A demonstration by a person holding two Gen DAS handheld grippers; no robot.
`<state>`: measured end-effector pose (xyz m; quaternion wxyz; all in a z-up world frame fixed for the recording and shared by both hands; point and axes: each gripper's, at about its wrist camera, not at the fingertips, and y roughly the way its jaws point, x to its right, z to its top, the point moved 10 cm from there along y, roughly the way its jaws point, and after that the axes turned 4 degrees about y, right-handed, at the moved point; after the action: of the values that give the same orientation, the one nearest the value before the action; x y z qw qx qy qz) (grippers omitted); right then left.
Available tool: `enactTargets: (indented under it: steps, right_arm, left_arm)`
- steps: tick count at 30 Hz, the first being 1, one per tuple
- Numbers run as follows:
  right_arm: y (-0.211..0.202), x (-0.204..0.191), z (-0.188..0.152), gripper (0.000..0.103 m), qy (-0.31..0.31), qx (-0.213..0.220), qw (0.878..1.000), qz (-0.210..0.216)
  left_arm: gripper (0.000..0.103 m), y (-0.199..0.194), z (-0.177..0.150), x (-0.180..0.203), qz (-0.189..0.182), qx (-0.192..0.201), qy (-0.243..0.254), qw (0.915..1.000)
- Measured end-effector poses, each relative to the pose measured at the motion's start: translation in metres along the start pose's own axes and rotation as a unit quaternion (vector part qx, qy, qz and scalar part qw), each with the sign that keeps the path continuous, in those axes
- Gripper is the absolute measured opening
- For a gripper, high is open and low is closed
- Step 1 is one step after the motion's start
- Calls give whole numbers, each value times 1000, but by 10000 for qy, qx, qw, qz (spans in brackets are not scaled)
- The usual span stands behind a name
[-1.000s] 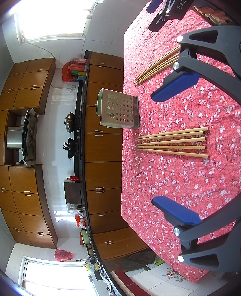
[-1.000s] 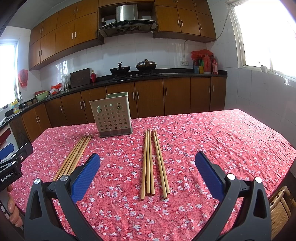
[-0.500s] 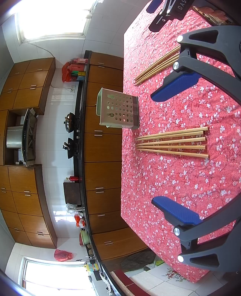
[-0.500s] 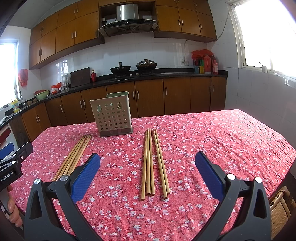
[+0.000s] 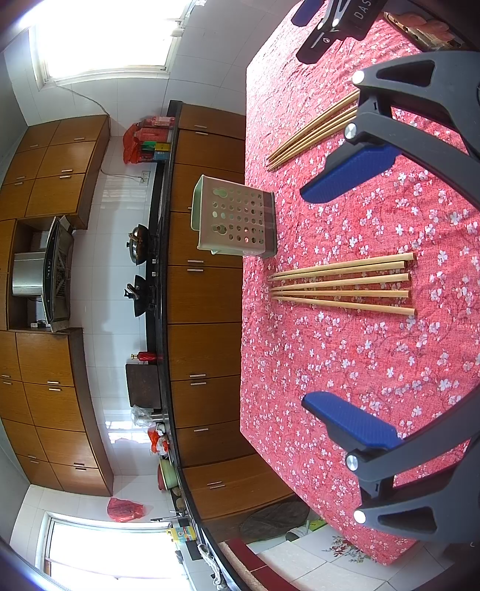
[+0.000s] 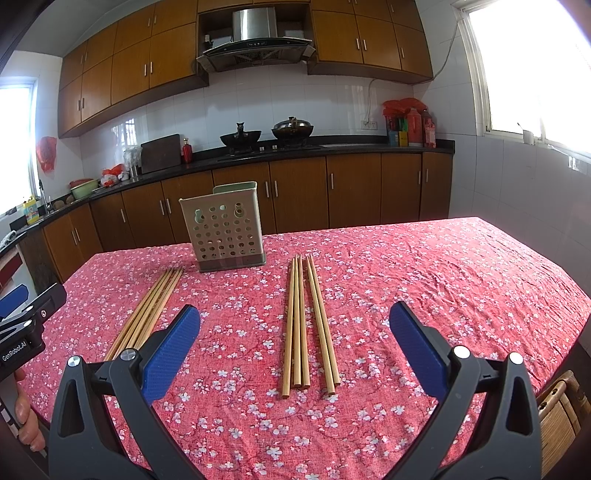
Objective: Organize utensils
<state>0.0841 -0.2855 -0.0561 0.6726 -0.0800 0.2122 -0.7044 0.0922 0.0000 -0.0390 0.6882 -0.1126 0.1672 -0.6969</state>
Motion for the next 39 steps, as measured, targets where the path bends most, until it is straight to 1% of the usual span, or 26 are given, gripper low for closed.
enactTargets:
  steps: [25,29,30,36,39]
  right_arm:
    - [-1,1,1,101,9,-28,10000,-6]
    - [2,1,-3,101,13,-40,10000,-8]
    - [2,1,-3,101,14,-43,10000,-7]
    - [8,3,-9,101,29,-104,9999,-31]
    - [13,6,-11,101,40,-215,9997,-108]
  left_arm:
    - [99,0,0,0,1,-14,-11,10000]
    - [99,-4,-2,0,9,-25,-20,10000]
    - [99,4,-4,0,9,-28,-18,10000]
    - [99,8,-11,0,26,-70,-25,10000]
    - [99,12,-13,-4,66,-190,-70,9998]
